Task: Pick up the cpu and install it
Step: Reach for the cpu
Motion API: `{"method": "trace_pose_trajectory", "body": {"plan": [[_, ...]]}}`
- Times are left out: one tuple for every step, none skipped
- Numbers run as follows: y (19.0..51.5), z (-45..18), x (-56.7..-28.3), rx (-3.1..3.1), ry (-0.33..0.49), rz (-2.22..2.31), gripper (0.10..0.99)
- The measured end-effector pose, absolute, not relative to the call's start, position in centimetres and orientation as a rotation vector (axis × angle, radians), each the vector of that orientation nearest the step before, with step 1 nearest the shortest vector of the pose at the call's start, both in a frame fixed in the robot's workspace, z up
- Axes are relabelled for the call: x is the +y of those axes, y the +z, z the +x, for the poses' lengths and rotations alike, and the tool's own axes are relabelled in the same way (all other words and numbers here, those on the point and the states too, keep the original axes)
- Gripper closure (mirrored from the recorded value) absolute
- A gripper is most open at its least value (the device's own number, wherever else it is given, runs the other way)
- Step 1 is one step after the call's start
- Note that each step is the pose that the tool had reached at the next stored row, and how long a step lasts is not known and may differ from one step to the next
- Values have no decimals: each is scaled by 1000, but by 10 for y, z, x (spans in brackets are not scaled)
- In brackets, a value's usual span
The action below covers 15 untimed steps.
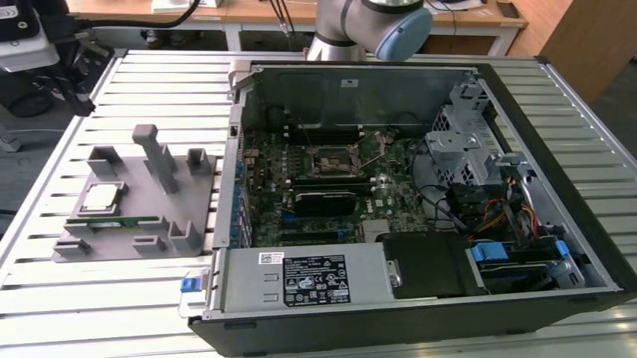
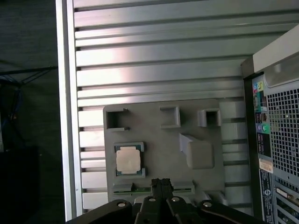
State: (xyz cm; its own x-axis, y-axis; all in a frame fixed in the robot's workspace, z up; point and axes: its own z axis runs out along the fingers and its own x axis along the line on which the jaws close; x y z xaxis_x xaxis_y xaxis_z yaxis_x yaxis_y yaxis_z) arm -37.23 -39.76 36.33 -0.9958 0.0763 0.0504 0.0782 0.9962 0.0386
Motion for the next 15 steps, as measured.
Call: {"method": "trace_pose_trajectory", "body": {"plan": [[363,-375,-398,-3090,-63,-120,980],[363,-377,-398,-3089,-63,-120,980],[363,-380,-398,-3089,-63,-120,980],[363,-382,-398,-3089,-63,-120,980],[362,-385,-398,-3089,-63,-120,980],[362,-387,-398,-3089,-63,-120,980],[362,-389,-398,-3089,-63,-120,980],[362,-391,-398,-3089,-63,-120,980],[362,-393,-398,-3089,-63,-120,980],[362,-395,-398,-3089,-63,-120,980],[362,-397,-398,-3089,-63,-119,980],[362,-399,-398,-3089,-63,-119,980],[361,-401,-398,-3089,-63,-120,980],[361,-403,-398,-3089,-63,-120,980],[361,-405,-398,-3089,-63,-120,980]]}}
